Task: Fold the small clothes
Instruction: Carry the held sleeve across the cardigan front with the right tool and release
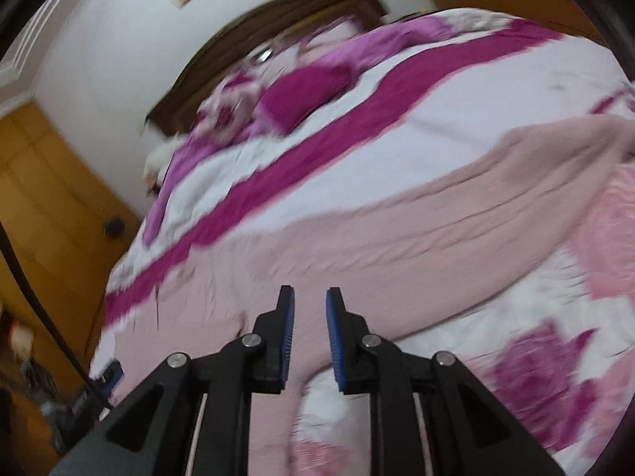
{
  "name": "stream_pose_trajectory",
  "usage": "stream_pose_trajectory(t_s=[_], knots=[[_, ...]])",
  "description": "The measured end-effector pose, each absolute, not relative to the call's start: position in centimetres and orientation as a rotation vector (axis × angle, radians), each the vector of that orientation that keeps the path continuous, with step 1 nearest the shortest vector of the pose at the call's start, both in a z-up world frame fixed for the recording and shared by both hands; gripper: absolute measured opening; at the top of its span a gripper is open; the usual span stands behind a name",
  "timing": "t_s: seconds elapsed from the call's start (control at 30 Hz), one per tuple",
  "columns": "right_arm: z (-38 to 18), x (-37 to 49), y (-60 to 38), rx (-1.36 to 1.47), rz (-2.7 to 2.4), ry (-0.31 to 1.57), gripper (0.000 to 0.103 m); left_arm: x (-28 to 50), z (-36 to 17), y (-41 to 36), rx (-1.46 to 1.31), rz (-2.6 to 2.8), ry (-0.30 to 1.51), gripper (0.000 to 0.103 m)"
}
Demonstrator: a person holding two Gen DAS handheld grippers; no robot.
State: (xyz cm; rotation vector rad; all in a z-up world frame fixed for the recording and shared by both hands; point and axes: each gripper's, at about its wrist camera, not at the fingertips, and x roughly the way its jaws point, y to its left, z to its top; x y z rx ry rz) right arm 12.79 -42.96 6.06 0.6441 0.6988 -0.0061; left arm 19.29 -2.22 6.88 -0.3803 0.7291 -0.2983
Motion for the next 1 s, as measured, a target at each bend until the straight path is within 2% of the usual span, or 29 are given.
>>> stream_pose_trajectory(t_s=[0.23,0.3,0.33,0.37,0.43,0.5,0.7,0.73,0.77,0.83,1.0], knots=[[5.8,8.5,-52.8,0.852,-0.171,0.584,0.017,19.5,8.2,-18.3,-0.238,-0.584,0.78,0.013],[5.6,6.5,-55.9,0.835,-0.26,0.53,0.03,19.3,7.1,-21.7,-0.189,-0.62,0.818,0.013],[5.3,5.7,-57.6,0.824,-0.305,0.505,0.051,19.5,6.5,-22.7,-0.173,-0.627,0.849,0.013],[4.6,5.2,-59.9,0.847,-0.364,0.52,0.059,19.5,5.9,-23.7,-0.153,-0.634,0.893,0.013],[2.9,4.7,-65.6,1.038,-0.334,0.569,0.055,19.3,5.1,-25.1,-0.142,-0.659,0.944,0.013],[2.5,4.5,-70.0,1.181,-0.262,0.52,0.054,19.5,4.9,-25.5,-0.145,-0.666,0.943,0.013],[3.0,8.2,-74.2,1.187,-0.288,0.583,0.054,21.2,3.7,-25.5,-0.217,-0.656,0.986,0.013],[2.9,9.0,-74.1,1.182,-0.287,0.608,0.048,21.4,3.5,-25.2,-0.234,-0.653,0.991,0.013],[2.9,9.9,-73.9,1.162,-0.293,0.644,0.034,21.3,3.4,-24.9,-0.249,-0.652,0.992,0.013],[2.9,10.7,-73.6,1.114,-0.302,0.676,0.015,21.6,3.2,-24.4,-0.285,-0.654,0.999,0.013],[6.1,11.8,-69.0,0.927,-0.23,0.619,0.014,21.6,3.7,-22.5,-0.343,-0.635,0.975,0.013]])
